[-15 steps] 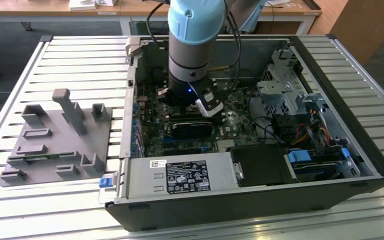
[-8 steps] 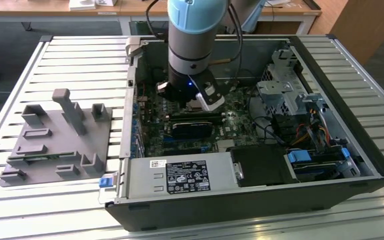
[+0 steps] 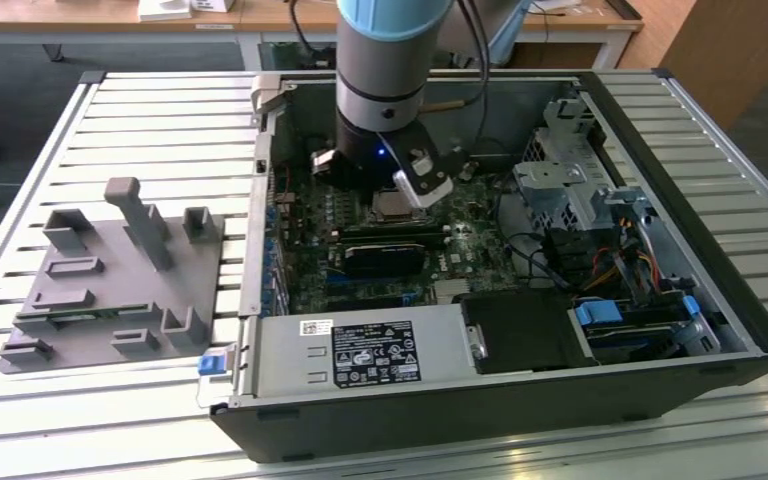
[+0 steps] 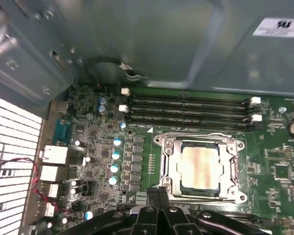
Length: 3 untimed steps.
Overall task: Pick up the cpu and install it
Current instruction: 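Install the second cpu locking lever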
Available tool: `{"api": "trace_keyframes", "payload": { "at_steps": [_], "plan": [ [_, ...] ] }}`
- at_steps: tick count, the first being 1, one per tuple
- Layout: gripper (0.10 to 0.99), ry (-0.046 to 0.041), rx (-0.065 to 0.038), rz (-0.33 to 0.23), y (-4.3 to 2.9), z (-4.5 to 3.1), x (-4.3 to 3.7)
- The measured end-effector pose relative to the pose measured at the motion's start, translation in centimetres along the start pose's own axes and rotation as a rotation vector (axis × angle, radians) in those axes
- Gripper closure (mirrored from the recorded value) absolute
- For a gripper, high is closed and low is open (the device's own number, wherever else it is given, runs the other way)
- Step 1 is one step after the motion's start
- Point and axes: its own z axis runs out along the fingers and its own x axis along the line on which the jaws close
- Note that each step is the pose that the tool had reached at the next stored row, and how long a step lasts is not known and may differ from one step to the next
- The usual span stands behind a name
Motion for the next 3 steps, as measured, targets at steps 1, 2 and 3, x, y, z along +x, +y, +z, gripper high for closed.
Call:
{"api": "trace_keyframes", "payload": {
  "at_steps": [1,2,3],
  "plan": [
    [0.98,-0.0001,-0.001,0.0,0.06,-0.22,0.0],
    [0.98,-0.0001,-0.001,0.0,0.13,-0.46,0.01],
    [0.98,-0.0001,-0.002,0.0,0.18,-0.65,0.01]
  ]
}}
